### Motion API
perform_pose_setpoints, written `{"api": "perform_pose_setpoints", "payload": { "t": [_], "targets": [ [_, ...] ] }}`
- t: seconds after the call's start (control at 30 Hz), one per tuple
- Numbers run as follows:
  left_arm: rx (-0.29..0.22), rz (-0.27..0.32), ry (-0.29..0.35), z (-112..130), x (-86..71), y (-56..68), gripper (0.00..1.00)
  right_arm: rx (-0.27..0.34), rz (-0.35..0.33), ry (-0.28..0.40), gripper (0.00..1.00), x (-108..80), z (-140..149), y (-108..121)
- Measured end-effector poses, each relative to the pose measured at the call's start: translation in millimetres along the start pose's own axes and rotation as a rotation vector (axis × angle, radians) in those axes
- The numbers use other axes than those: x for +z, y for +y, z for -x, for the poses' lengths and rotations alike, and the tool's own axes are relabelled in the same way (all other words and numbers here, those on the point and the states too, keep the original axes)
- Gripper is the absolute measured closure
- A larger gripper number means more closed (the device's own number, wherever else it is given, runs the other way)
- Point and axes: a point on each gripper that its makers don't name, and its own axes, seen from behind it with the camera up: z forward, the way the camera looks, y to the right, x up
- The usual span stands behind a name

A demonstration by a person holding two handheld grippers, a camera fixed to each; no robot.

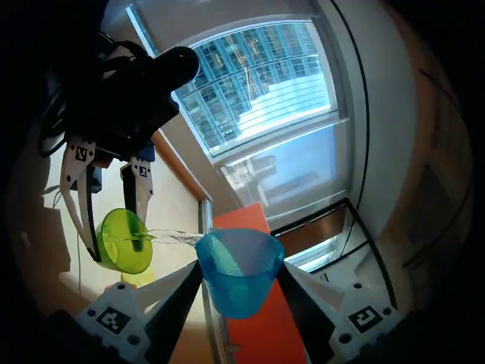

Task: Pour water

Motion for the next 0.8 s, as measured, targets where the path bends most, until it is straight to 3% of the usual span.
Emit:
{"api": "perform_pose_setpoints", "payload": {
  "t": [0.8],
  "targets": [
    [-0.003, 0.003, 0.001, 1.1, -0.6, -0.3, 0.17, -0.099, 0.021, -0.005, 0.12, 4.7, -1.2, 6.6]
  ]
}}
